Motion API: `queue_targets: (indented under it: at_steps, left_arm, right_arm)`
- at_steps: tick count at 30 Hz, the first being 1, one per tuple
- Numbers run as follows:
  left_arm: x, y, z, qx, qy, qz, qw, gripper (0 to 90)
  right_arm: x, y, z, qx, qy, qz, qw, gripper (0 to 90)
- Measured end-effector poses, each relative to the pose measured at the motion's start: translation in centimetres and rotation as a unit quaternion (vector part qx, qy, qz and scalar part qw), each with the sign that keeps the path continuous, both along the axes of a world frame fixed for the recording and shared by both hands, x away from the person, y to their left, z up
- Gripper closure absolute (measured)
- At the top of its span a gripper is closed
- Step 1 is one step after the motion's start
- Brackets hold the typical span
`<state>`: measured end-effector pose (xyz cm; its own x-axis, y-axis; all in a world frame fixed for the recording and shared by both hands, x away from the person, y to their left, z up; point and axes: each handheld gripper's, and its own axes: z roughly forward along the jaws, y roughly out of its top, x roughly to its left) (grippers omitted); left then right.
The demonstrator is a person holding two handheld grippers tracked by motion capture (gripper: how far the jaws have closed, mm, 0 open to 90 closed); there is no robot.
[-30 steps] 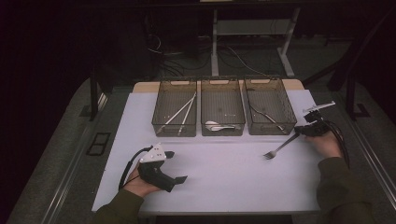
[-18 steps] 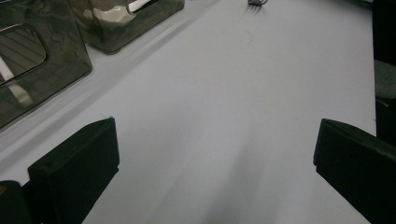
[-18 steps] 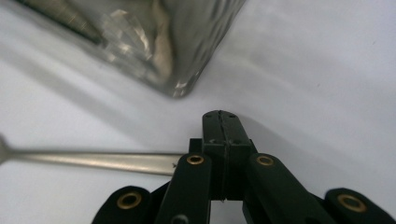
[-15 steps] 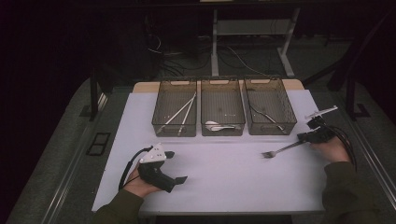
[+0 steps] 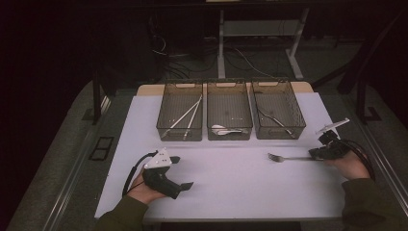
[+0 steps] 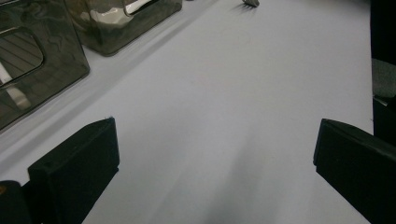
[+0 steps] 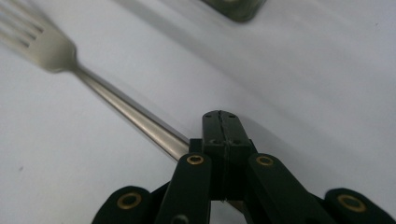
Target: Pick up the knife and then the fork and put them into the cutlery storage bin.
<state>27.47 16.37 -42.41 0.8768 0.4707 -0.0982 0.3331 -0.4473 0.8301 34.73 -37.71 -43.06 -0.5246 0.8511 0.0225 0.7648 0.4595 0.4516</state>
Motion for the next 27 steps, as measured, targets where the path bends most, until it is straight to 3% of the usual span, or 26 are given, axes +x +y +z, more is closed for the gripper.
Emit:
queue_targets:
  at_steps: [8,14,21,24,27]
  left_arm:
    - [0.0,0.0,0.0,0.001,-0.001,-0.001,1.0,0.0]
    - [0.0,0.3,0.0,0.003,-0.001,-0.002,1.0,0.0]
    - [0.0,0.4,0.0,0.005,-0.001,-0.003,1.0,0.0]
    - [0.1,0.4,-0.1,0.006,0.001,-0.005,1.0,0.0]
    - [0.1,0.5,-0.1,0.004,-0.001,-0.006,1.0,0.0]
  right_arm:
    - [-2.2,0.3,0.1,0.0,0.009,0.018,0.9998,89.7]
    - [-3.9,1.1,0.3,-0.01,0.017,0.047,0.9987,89.7]
    - [-4.6,1.7,0.5,-0.019,0.028,0.072,0.9968,89.7]
    - [-4.5,1.5,1.0,-0.011,0.009,0.081,0.9966,89.5]
    - [-4.3,1.6,1.9,-0.004,-0.004,0.088,0.9961,83.6]
